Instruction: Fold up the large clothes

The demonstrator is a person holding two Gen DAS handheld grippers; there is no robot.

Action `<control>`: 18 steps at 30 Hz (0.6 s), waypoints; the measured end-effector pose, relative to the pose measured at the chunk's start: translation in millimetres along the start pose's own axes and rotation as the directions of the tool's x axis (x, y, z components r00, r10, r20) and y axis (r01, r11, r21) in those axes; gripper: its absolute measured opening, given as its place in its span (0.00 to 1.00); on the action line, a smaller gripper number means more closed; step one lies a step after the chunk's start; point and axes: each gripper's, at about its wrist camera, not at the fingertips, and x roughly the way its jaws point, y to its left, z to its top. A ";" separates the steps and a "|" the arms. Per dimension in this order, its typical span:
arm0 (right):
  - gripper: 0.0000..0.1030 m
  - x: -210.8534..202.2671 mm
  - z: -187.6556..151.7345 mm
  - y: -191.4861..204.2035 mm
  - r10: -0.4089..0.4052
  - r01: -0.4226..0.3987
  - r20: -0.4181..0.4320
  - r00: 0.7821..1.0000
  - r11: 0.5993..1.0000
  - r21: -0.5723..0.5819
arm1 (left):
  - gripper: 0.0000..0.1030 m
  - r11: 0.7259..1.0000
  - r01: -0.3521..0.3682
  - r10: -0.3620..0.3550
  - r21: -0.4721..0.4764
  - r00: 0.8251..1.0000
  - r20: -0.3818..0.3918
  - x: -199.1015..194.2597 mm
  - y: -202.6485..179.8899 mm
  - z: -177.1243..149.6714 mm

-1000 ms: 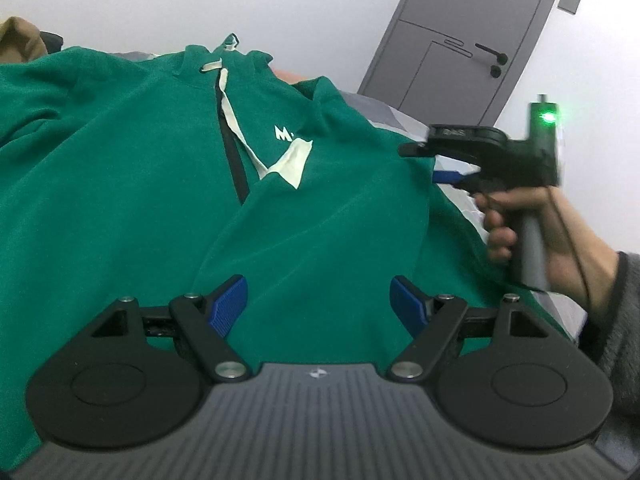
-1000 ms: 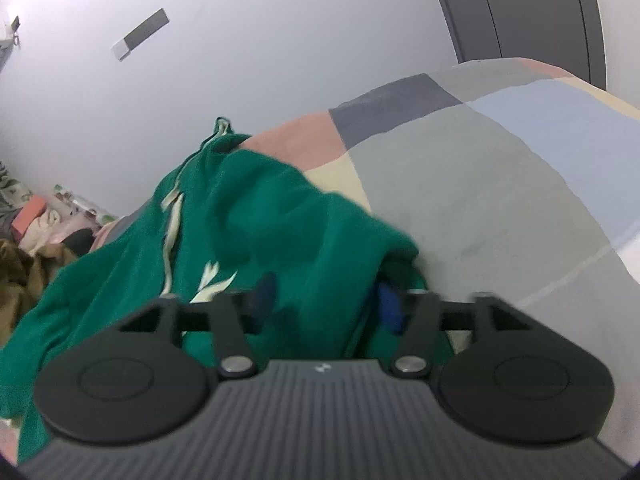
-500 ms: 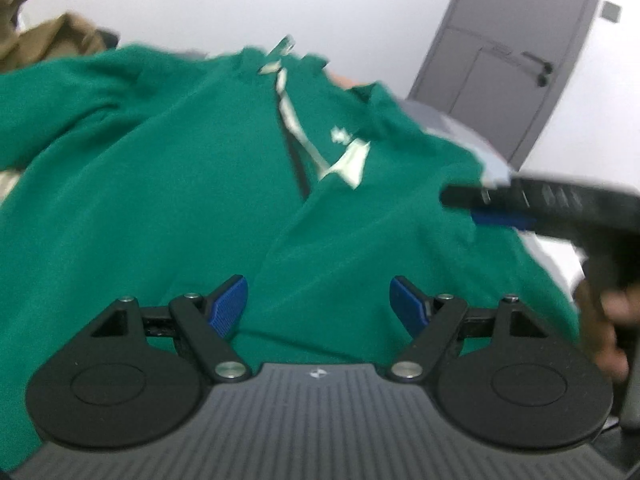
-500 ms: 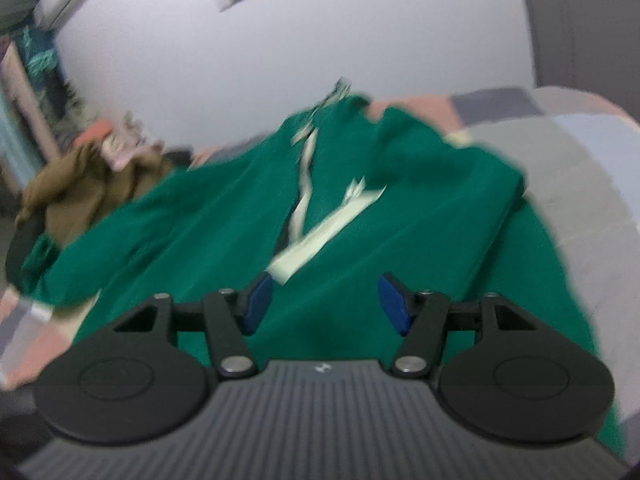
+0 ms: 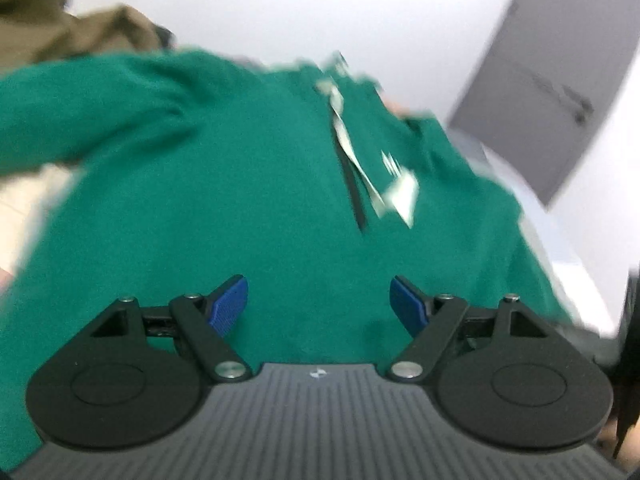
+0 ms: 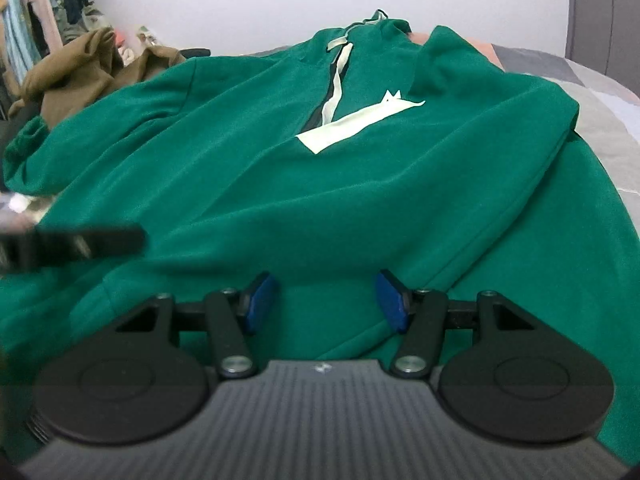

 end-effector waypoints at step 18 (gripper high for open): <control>0.56 -5.8 -3.1 -13.3 0.044 -0.046 0.017 0.999 0.993 0.104 | 0.83 0.797 -0.336 0.460 -0.502 0.876 0.144 -38.9 201.2 55.3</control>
